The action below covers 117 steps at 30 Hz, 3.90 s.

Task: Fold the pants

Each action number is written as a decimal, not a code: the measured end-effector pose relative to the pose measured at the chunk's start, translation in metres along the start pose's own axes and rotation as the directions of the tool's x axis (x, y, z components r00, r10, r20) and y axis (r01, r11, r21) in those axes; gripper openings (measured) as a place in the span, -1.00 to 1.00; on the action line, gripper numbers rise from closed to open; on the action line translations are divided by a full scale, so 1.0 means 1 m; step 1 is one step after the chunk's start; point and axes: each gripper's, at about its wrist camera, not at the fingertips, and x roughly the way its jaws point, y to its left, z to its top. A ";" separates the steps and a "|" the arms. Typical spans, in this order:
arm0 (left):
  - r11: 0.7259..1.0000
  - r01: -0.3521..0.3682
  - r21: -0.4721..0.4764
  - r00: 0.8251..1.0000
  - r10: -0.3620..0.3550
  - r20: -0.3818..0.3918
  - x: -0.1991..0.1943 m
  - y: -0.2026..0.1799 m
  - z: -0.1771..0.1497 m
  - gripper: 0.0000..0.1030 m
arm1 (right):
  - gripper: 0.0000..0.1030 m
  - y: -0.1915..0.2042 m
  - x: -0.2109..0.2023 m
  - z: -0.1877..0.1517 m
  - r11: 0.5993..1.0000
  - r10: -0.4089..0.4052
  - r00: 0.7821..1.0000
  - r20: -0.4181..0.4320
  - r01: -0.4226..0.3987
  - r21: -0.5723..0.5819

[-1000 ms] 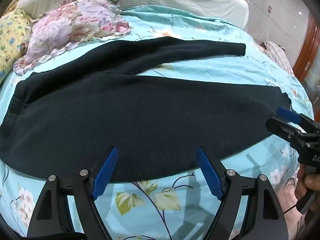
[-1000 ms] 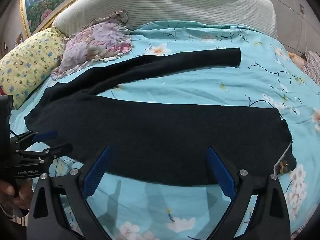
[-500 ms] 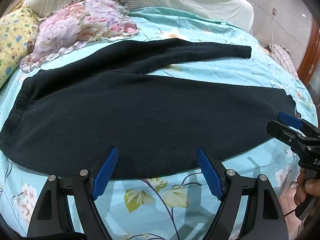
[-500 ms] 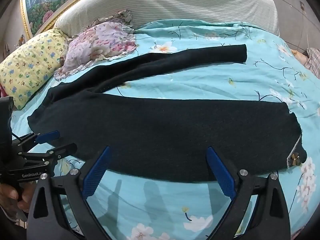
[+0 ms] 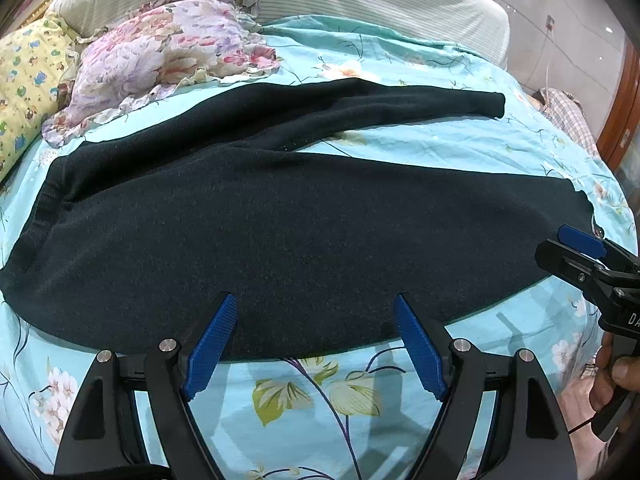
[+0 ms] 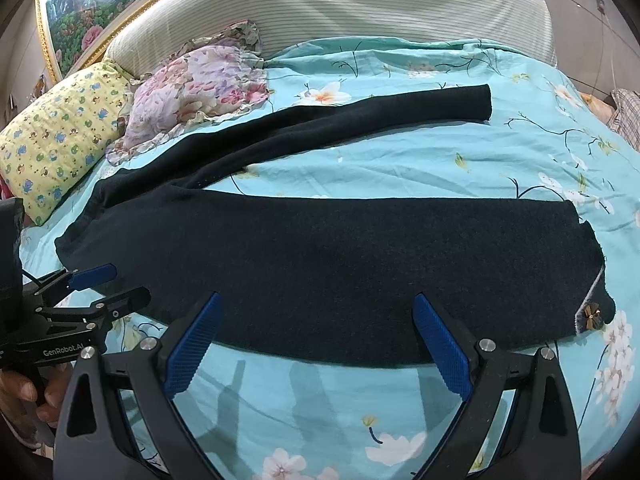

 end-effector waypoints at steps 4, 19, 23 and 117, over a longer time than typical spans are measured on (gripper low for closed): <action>1.000 -0.001 0.000 1.000 0.001 0.000 0.000 -0.001 -0.001 0.58 | 0.86 0.000 0.001 0.000 1.000 -0.002 1.000 -0.003 0.002 0.001; 1.000 0.013 0.011 1.000 -0.013 -0.001 0.001 -0.004 -0.001 0.58 | 0.86 0.002 -0.002 0.004 1.000 0.008 1.000 0.000 -0.008 0.001; 1.000 0.016 0.009 1.000 -0.016 -0.002 0.000 -0.003 0.000 0.58 | 0.86 0.002 -0.002 0.006 1.000 0.010 1.000 0.000 -0.010 -0.003; 0.966 0.086 0.242 0.995 -0.071 -0.067 0.125 -0.017 0.228 0.58 | 0.86 -0.210 0.107 0.223 0.951 0.095 0.988 -0.123 -0.053 0.306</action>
